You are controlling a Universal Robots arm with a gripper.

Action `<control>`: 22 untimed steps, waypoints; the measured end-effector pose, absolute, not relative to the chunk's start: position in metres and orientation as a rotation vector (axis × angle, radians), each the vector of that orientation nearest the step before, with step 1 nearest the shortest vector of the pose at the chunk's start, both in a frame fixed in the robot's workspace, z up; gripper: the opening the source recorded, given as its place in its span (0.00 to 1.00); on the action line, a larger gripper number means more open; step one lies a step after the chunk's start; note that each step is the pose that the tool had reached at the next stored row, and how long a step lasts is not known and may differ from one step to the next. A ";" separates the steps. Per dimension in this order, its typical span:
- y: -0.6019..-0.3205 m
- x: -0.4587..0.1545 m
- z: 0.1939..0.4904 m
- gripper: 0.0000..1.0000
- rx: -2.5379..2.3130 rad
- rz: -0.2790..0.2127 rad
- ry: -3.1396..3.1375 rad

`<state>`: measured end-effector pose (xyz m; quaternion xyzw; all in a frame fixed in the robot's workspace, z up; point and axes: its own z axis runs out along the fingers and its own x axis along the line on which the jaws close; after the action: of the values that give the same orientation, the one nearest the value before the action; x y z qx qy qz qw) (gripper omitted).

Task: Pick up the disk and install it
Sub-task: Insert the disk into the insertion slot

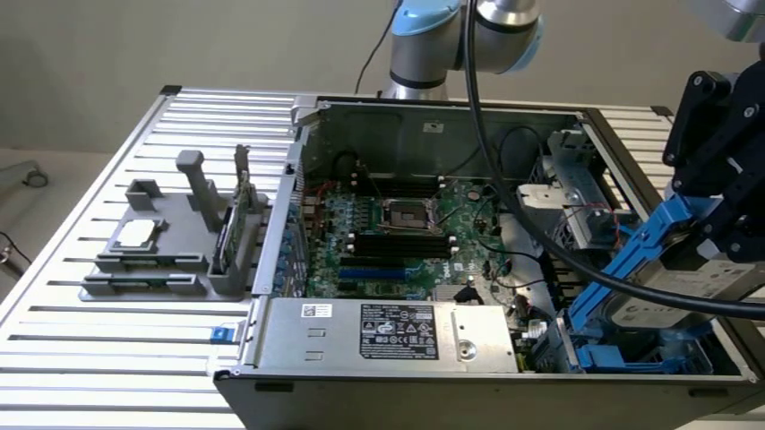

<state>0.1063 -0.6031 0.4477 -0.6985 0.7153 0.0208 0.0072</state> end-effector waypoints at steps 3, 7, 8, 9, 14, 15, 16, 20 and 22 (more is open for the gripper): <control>-0.603 0.107 0.446 0.33 -2.185 0.065 2.236; -0.603 0.108 0.444 0.33 -2.186 0.066 2.236; -0.603 0.108 0.443 0.33 -2.187 0.067 2.236; -0.603 0.108 0.443 0.33 -2.187 0.067 2.235; -0.603 0.108 0.441 0.33 -2.191 0.069 2.234; -0.603 0.109 0.441 0.33 -2.192 0.070 2.233; -0.603 0.109 0.441 0.33 -2.193 0.070 2.233; -0.603 0.110 0.440 0.33 -2.197 0.071 2.230; -0.603 0.110 0.439 0.33 -2.199 0.071 2.228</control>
<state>0.1096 -0.6031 0.4387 -0.7024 0.7114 0.0227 0.0052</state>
